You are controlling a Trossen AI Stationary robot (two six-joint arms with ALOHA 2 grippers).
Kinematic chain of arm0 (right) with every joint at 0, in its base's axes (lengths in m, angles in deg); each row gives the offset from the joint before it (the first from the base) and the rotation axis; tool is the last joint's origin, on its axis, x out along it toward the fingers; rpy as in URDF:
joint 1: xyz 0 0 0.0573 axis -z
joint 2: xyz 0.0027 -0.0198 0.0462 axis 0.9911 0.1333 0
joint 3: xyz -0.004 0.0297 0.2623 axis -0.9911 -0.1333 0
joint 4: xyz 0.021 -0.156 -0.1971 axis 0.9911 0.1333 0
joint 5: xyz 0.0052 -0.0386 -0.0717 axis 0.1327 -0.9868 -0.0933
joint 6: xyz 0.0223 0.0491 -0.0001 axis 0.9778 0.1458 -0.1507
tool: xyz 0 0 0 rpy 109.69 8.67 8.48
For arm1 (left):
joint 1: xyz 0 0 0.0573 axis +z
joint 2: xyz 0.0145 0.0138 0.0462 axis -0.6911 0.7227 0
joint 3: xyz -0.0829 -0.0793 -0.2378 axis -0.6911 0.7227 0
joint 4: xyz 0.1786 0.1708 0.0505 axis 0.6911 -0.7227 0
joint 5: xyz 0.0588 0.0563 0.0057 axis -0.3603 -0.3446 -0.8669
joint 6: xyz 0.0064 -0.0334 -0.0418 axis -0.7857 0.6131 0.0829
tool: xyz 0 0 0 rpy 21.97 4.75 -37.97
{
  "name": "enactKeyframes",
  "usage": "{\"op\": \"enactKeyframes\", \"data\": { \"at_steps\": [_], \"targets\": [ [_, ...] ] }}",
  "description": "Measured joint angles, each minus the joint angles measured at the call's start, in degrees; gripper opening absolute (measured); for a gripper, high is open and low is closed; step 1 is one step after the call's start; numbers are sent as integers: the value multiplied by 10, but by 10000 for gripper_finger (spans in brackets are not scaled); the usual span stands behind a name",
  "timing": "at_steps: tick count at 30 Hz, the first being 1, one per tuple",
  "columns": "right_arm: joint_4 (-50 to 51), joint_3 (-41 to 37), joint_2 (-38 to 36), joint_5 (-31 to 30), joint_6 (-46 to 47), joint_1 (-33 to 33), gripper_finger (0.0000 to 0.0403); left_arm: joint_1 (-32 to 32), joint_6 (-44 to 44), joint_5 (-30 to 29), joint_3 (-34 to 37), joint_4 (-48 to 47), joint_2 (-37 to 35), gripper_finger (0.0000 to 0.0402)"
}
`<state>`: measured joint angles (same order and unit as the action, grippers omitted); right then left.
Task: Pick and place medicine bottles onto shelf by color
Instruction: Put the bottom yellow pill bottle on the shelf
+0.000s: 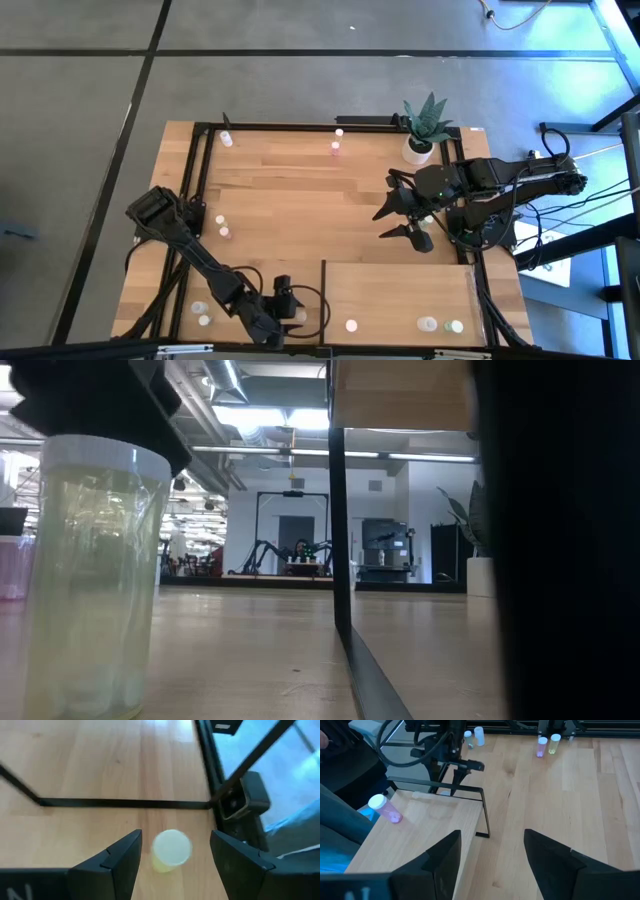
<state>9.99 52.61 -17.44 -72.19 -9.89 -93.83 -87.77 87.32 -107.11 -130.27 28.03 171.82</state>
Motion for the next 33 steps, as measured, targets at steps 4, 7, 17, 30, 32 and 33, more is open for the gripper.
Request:
{"op": "enactKeyframes", "data": {
  "at_steps": [4,7,17,30,32,33],
  "targets": [
    [0,0,0,0,0,0,218,-1,0,7,0,10,20,228],
    [0,0,0,0,0,0,218,-1,0,4,0,12,26,228],
    [0,0,0,0,0,0,218,2,12,-1,0,11,27,228],
    [0,0,0,0,0,0,218,2,35,-7,0,5,27,191],
    [0,0,0,0,0,0,218,2,29,-7,0,5,27,182],
    [0,0,0,0,0,0,218,2,28,-7,0,5,27,178]
  ]
}}
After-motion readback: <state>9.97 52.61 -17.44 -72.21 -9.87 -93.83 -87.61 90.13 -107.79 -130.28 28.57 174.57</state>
